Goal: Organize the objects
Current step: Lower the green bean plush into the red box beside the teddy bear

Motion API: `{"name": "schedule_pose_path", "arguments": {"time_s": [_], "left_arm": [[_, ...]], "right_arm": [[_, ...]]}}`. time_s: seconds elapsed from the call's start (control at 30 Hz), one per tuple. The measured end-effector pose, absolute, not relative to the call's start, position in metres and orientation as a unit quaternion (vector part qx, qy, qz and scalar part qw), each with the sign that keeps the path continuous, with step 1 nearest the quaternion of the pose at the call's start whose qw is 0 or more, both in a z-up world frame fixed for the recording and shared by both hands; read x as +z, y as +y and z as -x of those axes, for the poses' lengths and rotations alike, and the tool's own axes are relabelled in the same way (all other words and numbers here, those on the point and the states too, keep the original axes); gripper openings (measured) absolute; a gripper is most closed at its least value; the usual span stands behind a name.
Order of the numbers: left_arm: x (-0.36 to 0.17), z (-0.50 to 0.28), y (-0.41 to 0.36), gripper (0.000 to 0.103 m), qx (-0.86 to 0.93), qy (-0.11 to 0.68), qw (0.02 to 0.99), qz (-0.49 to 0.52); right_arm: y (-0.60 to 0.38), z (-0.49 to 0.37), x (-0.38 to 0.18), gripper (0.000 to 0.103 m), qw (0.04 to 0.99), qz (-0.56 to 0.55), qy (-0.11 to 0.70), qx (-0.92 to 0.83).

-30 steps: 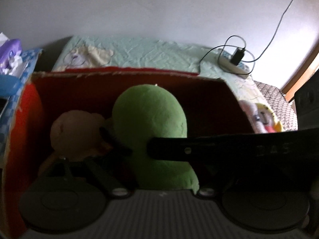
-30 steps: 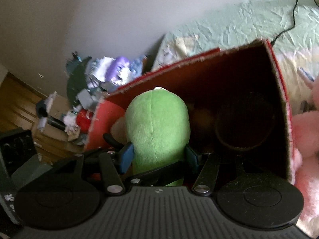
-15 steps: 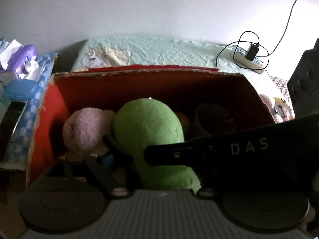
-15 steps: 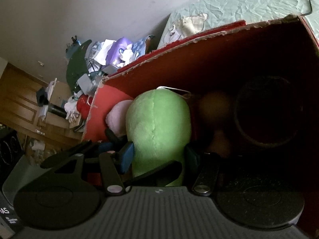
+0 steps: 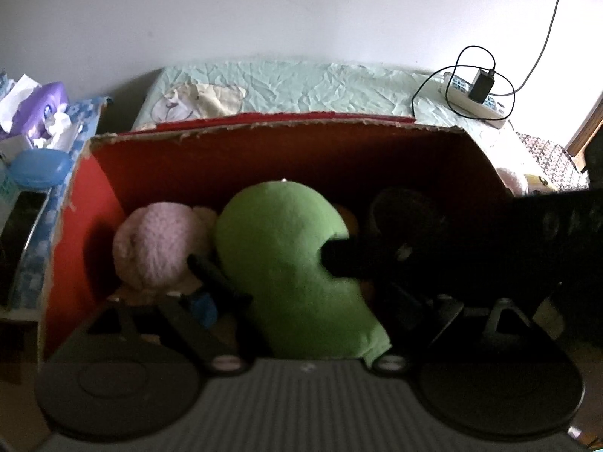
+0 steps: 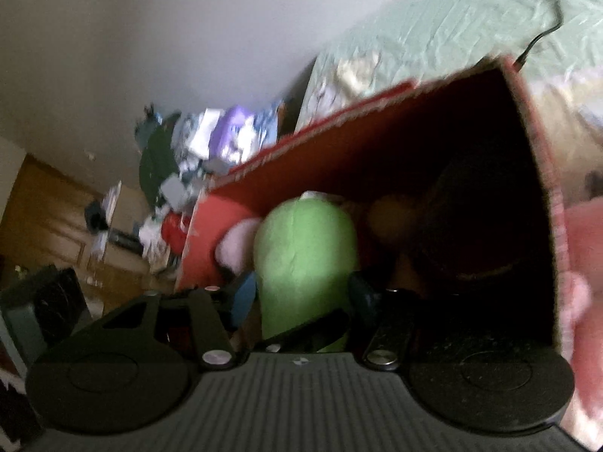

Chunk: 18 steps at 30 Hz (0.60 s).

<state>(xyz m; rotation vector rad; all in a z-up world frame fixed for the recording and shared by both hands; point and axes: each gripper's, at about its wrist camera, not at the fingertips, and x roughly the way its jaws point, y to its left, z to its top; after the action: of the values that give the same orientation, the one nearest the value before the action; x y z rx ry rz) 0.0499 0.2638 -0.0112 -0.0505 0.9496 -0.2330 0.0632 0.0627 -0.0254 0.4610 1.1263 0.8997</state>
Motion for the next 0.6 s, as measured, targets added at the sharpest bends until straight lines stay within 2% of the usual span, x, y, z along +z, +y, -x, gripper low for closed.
{"name": "schedule_pose_path", "arguments": {"time_s": [0.13, 0.4, 0.43, 0.6], "left_arm": [[-0.013, -0.052, 0.260, 0.092, -0.106, 0.462, 0.880, 0.017], [-0.015, -0.054, 0.254, 0.092, -0.100, 0.468, 0.878, -0.001], [-0.015, -0.055, 0.254, 0.092, -0.100, 0.469, 0.878, -0.001], [-0.016, -0.055, 0.252, 0.092, -0.096, 0.471, 0.877, -0.010]], "right_arm": [[0.055, -0.064, -0.024, 0.044, 0.742, -0.225, 0.488, 0.400], [0.073, -0.053, -0.029, 0.037, 0.779, -0.145, 0.453, 0.408], [0.073, -0.053, -0.029, 0.033, 0.779, -0.145, 0.451, 0.410], [0.074, -0.058, -0.034, 0.030, 0.767, -0.146, 0.461, 0.423]]}}
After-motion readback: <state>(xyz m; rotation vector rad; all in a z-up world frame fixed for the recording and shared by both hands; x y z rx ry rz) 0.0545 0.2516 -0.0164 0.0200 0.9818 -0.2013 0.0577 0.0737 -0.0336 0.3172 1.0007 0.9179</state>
